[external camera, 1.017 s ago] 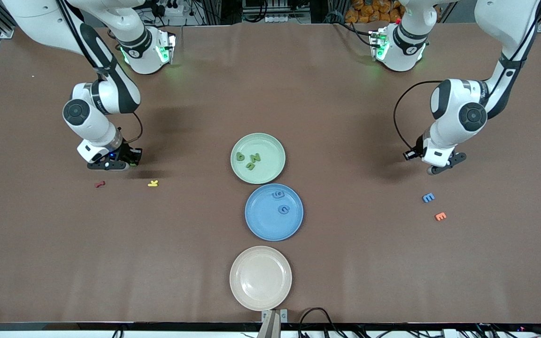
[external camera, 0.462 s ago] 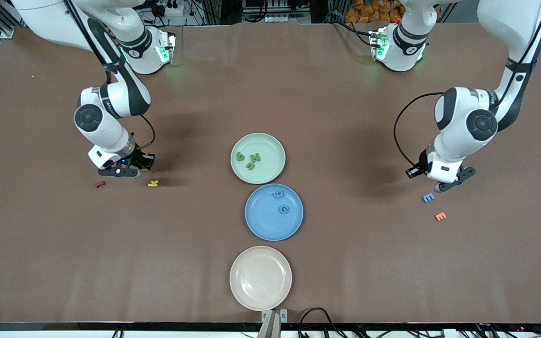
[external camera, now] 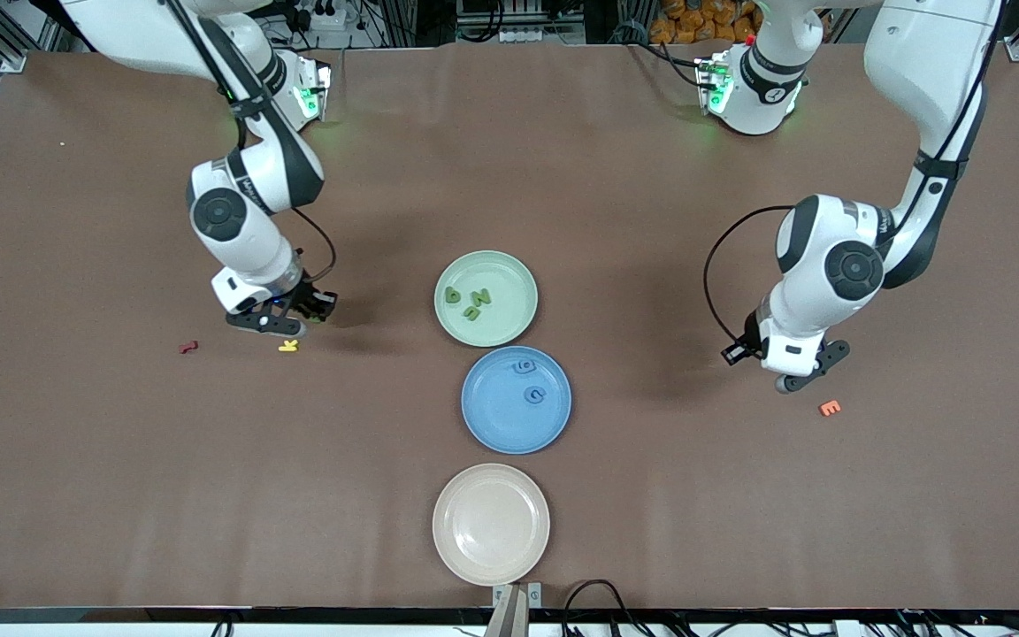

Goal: Sort letters by color into matching plates
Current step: 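Carry the B to the green plate while the left gripper carries x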

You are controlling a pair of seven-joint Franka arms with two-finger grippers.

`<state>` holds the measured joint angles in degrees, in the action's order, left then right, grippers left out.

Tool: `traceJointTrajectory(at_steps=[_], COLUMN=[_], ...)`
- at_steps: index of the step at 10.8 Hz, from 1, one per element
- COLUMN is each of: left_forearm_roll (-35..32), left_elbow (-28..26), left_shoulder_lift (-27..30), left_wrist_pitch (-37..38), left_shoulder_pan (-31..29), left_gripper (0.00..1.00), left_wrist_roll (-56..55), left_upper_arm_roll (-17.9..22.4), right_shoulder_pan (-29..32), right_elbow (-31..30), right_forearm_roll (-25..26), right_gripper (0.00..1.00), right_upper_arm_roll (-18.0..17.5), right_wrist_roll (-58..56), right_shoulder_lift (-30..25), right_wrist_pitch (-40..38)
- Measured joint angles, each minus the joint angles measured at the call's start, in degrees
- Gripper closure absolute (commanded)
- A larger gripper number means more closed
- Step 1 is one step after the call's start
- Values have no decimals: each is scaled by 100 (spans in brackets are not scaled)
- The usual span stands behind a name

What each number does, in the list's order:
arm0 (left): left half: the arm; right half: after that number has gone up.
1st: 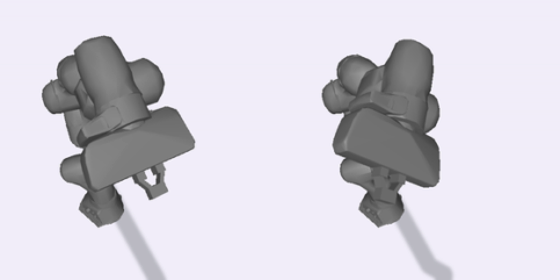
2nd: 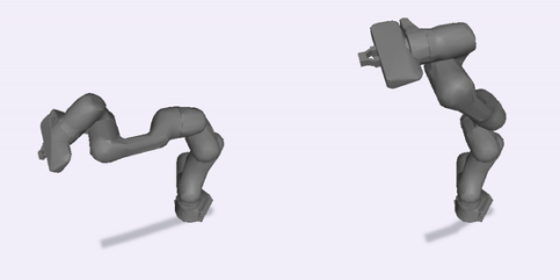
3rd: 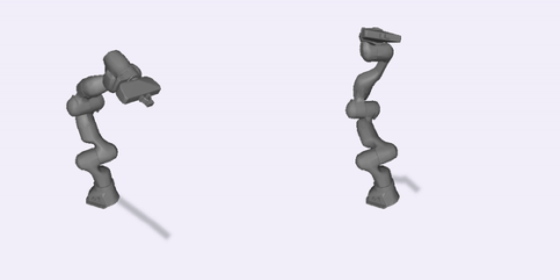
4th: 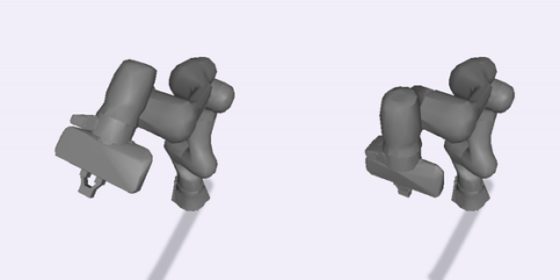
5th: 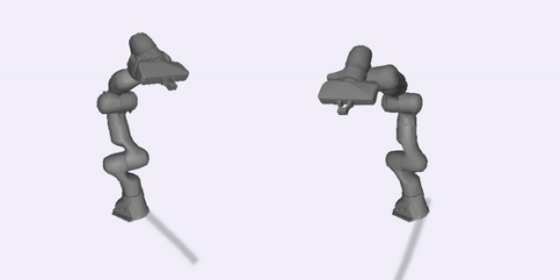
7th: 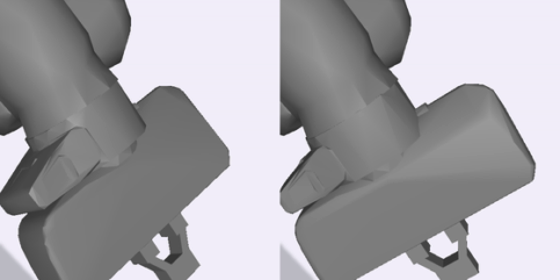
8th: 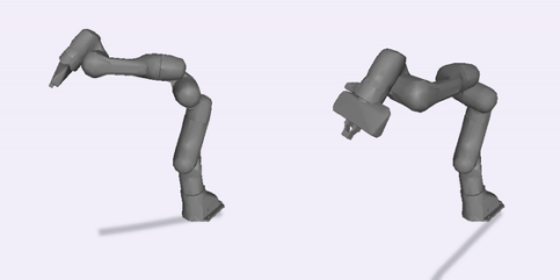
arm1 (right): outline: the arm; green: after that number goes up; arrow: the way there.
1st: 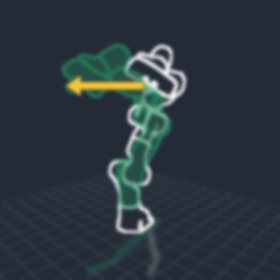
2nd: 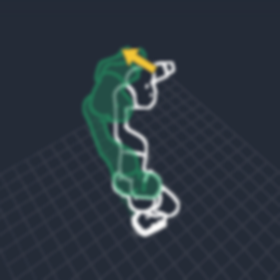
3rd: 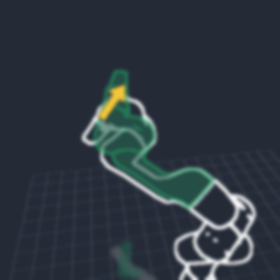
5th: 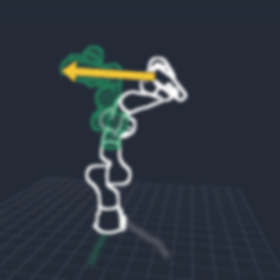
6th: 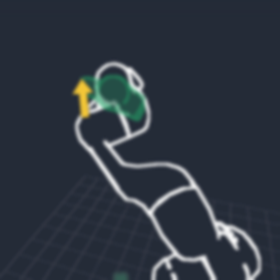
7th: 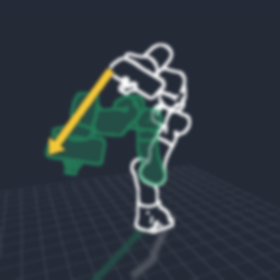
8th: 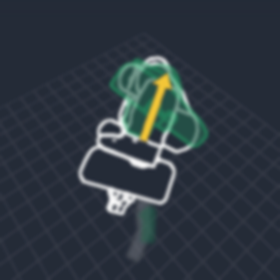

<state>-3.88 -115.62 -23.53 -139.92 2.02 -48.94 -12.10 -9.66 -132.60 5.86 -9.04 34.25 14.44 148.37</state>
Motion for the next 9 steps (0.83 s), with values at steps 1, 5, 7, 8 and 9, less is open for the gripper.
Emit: traceJointTrajectory(at_steps=[1,5,7,8,9], left_forearm_roll=[0,0,0,0,0], left_elbow=[212,840,1111,1202,1262], left_shoulder_lift=[-115,-266,-266,-266,-266], left_wrist_pitch=[78,517,770,816,830], left_shoulder_pan=[78,251,304,399,531], left_gripper=[100,100,100,100,100], left_wrist_roll=[-139,-465,-547,-646,-737], left_upper_arm_roll=[0,-1,-23,-32,-41], right_shoulder_pan=[-164,-836,-1097,-1227,-1365], right_elbow=[113,616,889,1005,1120], right_forearm_roll=[-2,-8,-9,-9,-10], right_gripper=[100,100,100,100,100], right_upper_arm_roll=[-83,-235,-239,-241,-242], right_wrist_roll=[411,1835,2314,2537,2768], right_shoulder_lift=[0,212,410,495,589], right_wrist_pitch=[-85,-183,-202,-207,-211])
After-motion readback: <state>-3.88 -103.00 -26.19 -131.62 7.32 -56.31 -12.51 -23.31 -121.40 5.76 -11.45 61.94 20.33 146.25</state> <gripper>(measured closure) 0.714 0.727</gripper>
